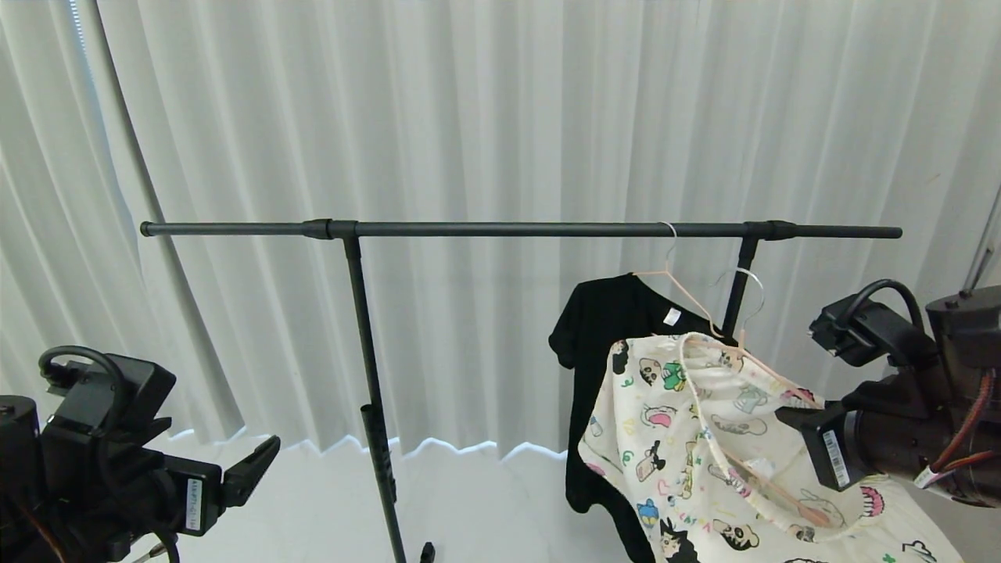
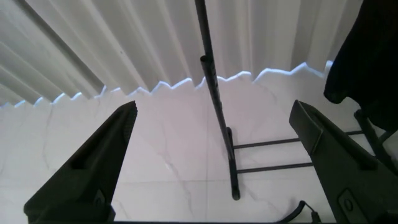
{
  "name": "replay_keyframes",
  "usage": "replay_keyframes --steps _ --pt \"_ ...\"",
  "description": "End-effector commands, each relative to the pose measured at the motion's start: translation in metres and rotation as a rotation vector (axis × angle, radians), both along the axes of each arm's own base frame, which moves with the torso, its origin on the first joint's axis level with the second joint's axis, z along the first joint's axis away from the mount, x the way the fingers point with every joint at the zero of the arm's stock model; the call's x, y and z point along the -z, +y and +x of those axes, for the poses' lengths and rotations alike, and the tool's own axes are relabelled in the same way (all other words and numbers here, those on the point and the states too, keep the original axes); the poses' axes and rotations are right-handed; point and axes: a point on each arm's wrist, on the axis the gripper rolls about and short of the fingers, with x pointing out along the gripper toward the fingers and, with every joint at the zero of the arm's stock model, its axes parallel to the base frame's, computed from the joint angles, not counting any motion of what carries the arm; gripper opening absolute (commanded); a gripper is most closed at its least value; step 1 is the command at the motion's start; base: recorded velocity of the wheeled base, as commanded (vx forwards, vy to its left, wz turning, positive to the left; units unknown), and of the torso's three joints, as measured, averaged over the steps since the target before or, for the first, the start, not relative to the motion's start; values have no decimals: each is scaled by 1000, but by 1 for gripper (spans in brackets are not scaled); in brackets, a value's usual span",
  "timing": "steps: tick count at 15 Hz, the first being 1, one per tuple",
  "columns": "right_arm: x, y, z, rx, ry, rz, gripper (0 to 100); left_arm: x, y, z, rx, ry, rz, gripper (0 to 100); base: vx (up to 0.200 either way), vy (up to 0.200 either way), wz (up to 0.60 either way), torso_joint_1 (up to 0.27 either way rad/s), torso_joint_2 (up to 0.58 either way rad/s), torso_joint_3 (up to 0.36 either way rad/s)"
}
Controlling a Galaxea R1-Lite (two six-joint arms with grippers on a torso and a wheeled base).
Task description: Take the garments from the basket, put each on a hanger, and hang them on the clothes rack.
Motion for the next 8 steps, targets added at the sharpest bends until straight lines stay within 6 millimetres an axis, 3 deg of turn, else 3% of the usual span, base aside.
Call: replay_keyframes --steps 1,3,8 --pt "2 2 1 -4 6 -5 0 -1 0 3 -2 1 2 100 0 200 0 2 -2 2" --pt "0 2 1 -4 2 -2 0 0 -1 4 -3 7 2 100 0 200 0 15 5 -2" --pt "-4 6 7 -5 -14 10 0 1 -1 5 8 15 16 100 0 0 0 0 0 0"
